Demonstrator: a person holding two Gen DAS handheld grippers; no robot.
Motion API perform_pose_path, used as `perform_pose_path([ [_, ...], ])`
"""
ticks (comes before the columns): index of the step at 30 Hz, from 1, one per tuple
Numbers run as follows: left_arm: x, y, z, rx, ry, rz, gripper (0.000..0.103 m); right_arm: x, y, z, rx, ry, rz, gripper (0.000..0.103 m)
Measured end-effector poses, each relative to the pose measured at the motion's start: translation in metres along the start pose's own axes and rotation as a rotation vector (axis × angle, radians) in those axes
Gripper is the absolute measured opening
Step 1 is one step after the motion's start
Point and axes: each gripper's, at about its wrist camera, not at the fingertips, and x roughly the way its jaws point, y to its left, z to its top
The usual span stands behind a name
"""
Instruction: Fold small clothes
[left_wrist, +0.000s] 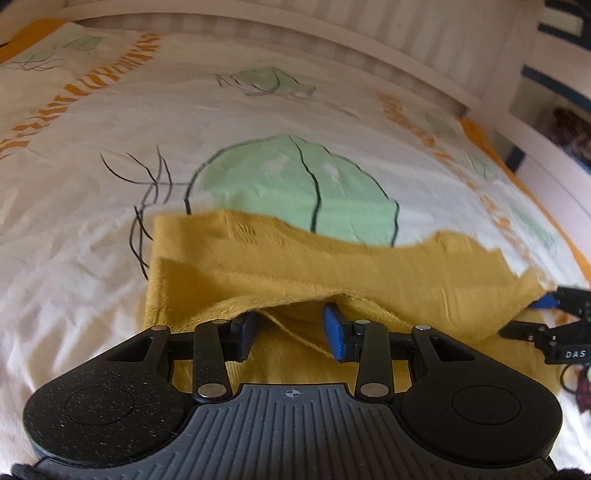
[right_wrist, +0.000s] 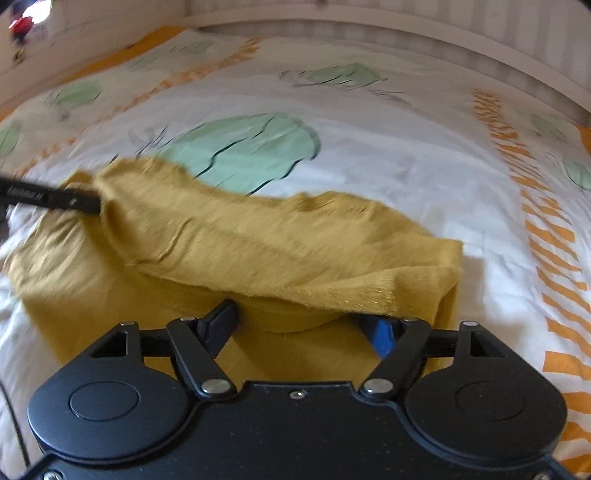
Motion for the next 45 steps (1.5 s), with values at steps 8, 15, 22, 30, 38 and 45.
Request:
perform_pose_path([
  [8,0.000,0.022,0.014,-0.118,-0.093,0.025,0.037,0.007,-0.053,0.005,0.332,-0.092,-0.002,0.076],
  [15,-0.015,0.038,0.021,-0.219,-0.142,0.075,0.038,-0.012,-0.075,0.003,0.422,-0.151,-0.015,0.076],
  [22,-0.019,0.038,0.024,-0.242,-0.128,0.100,0.038,-0.011,-0.014,0.017,0.118,-0.077,0.088,0.076],
  [30,-0.032,0.044,0.034,-0.271,-0.156,0.109,0.038,0.013,0.056,0.013,-0.113,0.050,0.153,0.076],
  [38,-0.034,0.042,0.035,-0.268,-0.138,0.099,0.038,0.077,0.055,0.058,-0.036,0.037,0.016,0.085],
  [45,-0.029,0.032,0.037,-0.193,-0.085,0.071,0.039,0.092,0.007,0.081,0.271,0.017,-0.015,0.085],
])
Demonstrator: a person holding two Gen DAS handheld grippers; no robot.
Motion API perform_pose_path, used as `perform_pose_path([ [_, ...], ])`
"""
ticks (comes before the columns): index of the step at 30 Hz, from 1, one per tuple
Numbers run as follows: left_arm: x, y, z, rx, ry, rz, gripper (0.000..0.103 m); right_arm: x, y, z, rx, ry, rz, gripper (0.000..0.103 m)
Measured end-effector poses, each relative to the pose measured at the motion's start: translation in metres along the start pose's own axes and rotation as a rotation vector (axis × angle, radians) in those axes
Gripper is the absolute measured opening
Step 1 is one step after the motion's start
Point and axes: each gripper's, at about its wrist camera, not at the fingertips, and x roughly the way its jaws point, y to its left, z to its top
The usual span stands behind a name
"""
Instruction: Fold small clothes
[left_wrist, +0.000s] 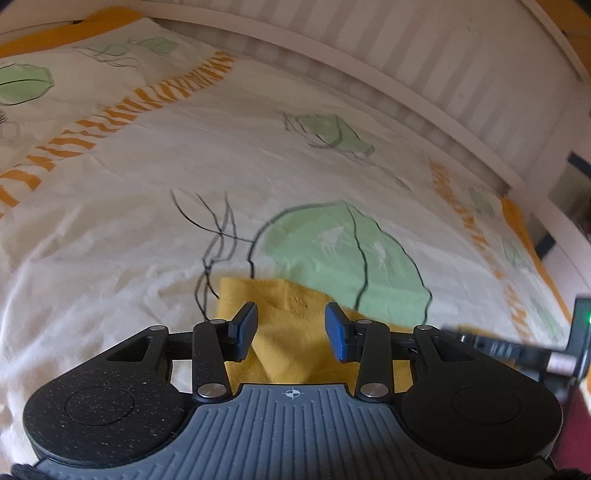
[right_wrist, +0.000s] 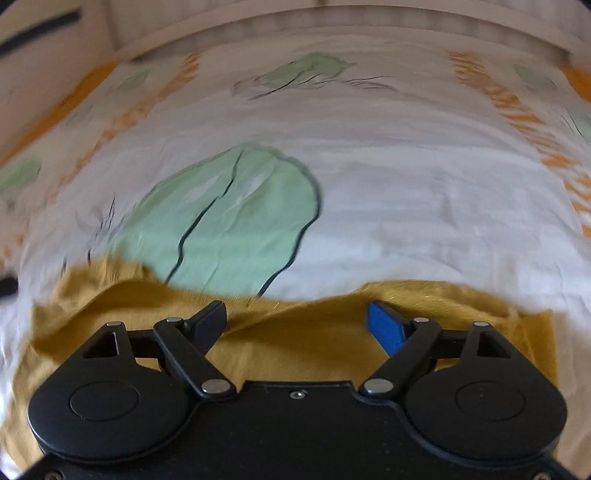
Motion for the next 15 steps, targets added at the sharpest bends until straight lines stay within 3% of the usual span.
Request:
perform_pose_path([
  [6,0.013,-0.016,-0.010,0.142,0.136,-0.059,0.039,-0.033,-0.021,-0.005,0.047,-0.081,-0.006,0.085],
  [12,0.033,-0.030,-0.033,0.286,0.329,-0.153,0.039,-0.047,-0.019,-0.031,-0.056,-0.044,0.008,0.085],
  [15,0.041,-0.031,-0.043,0.329,0.315,-0.151,0.039,-0.053,-0.015,-0.043,-0.089,-0.023,0.034,0.085],
])
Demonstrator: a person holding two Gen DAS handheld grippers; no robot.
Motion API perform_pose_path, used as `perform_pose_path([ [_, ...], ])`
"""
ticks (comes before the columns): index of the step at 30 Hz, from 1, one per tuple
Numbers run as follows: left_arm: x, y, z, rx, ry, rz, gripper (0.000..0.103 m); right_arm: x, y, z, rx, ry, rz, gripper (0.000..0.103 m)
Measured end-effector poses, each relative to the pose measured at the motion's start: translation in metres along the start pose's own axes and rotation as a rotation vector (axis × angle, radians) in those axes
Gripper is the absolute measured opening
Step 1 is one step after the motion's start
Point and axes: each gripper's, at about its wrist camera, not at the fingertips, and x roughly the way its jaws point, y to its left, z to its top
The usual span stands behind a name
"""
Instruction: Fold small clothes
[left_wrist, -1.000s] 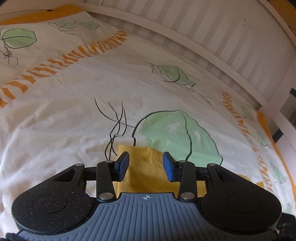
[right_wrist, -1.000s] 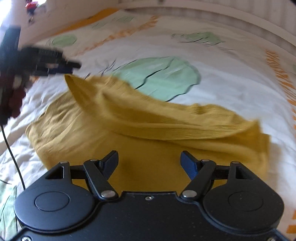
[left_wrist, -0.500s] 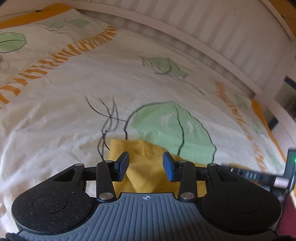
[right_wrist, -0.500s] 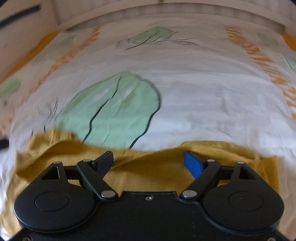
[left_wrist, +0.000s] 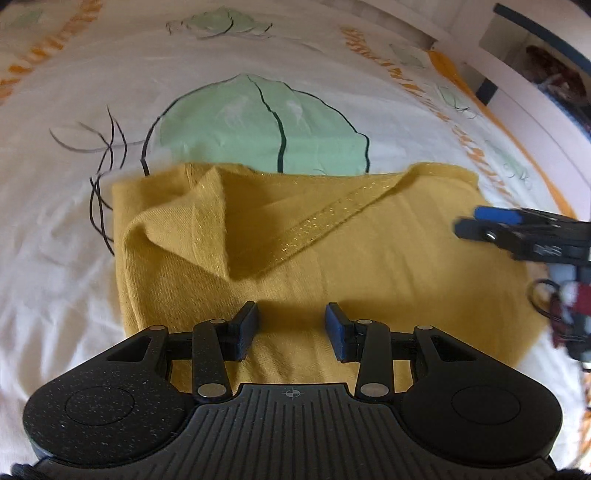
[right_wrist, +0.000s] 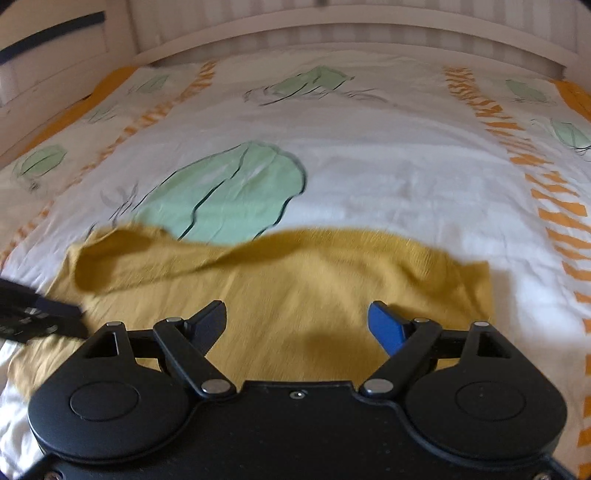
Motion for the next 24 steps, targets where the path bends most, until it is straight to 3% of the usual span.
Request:
perform_pose_path([
  [3,0.000,0.009,0.002,-0.039,-0.075,0.012,0.039,-0.010,0.003,-0.009,-0.004,0.016,0.025,0.085],
  [7,0.001,0.025,0.007,-0.116,-0.163,0.086,0.039,-0.027,0.001,-0.014,0.006,0.022,0.048,0.085],
  [13,-0.005,0.050,0.011,-0.286,-0.256,0.092,0.039,-0.035,-0.008,-0.018,0.039,0.005,0.026,0.086],
  [16,-0.013,0.062,0.009,-0.370,-0.318,0.058,0.043,-0.031,-0.011,-0.020,0.041,0.007,0.005,0.086],
  [20,-0.030,0.083,0.005,-0.577,-0.469,-0.071,0.053,-0.028,-0.012,-0.020,0.032,0.000,-0.008,0.086],
  [24,-0.039,0.088,0.008,-0.640,-0.494,-0.079,0.054,-0.028,-0.011,-0.020,0.027,-0.011,-0.009,0.086],
])
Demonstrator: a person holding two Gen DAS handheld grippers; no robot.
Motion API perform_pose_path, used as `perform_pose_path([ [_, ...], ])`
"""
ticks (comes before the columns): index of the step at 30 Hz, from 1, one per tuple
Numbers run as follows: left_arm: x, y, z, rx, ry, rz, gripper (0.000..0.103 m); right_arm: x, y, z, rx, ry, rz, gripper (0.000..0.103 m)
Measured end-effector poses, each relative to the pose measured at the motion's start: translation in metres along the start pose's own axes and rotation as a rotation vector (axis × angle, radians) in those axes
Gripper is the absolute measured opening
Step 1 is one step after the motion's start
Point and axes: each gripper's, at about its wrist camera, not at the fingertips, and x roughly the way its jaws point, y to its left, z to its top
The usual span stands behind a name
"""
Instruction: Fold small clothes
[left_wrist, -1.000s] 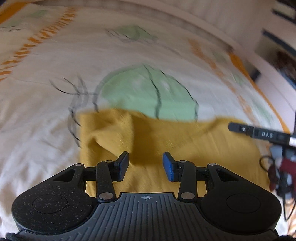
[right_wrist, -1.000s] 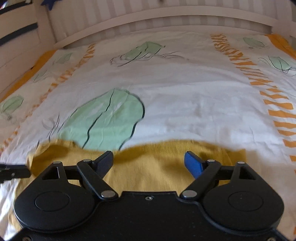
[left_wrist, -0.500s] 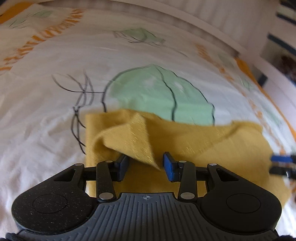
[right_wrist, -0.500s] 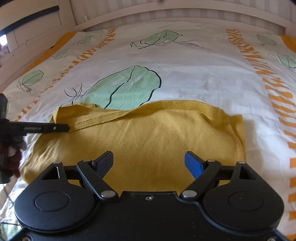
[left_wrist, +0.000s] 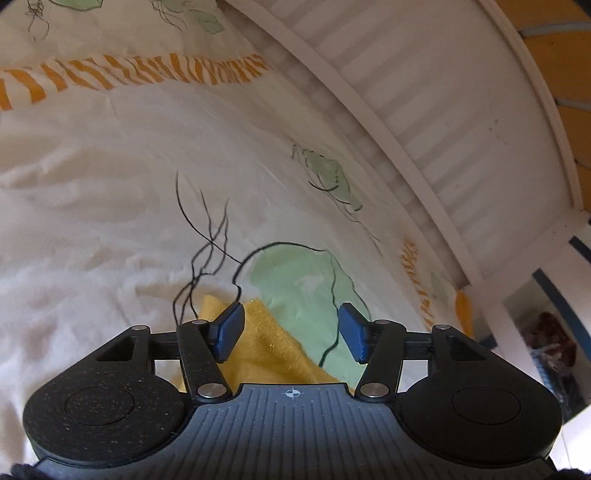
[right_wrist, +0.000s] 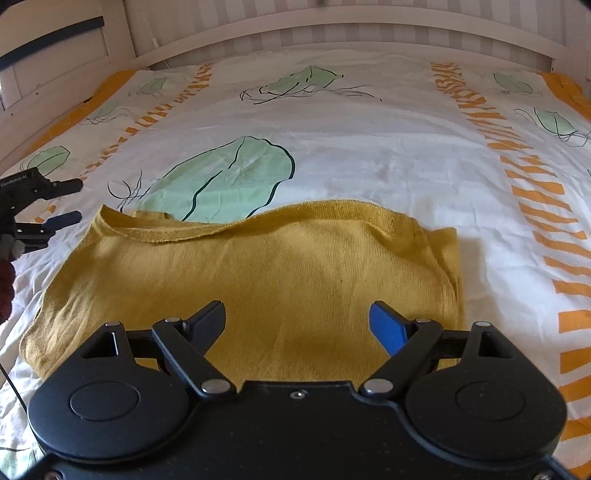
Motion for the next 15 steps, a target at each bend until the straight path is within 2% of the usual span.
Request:
perform_pose_path([
  [4,0.005,-0.015,-0.003,0.109,0.054,0.033,0.054,0.002,-0.002,0.000,0.000,-0.001,0.001,0.086],
  [6,0.009,-0.022,-0.009,0.155,0.092,0.026,0.054,0.003,-0.002,0.000,-0.001,0.000,0.000,0.086],
  [10,0.026,-0.031,-0.023,0.247,0.223,0.027,0.054,0.004,-0.004,0.001,-0.007,-0.005,0.000,0.086],
  [13,0.043,-0.034,-0.040,0.354,0.352,0.080,0.054,0.003,-0.008,0.004,-0.004,-0.022,-0.008,0.086],
  [15,0.042,-0.037,-0.050,0.447,0.360,0.091,0.054,0.001,-0.016,0.009,0.010,-0.048,-0.012,0.086],
])
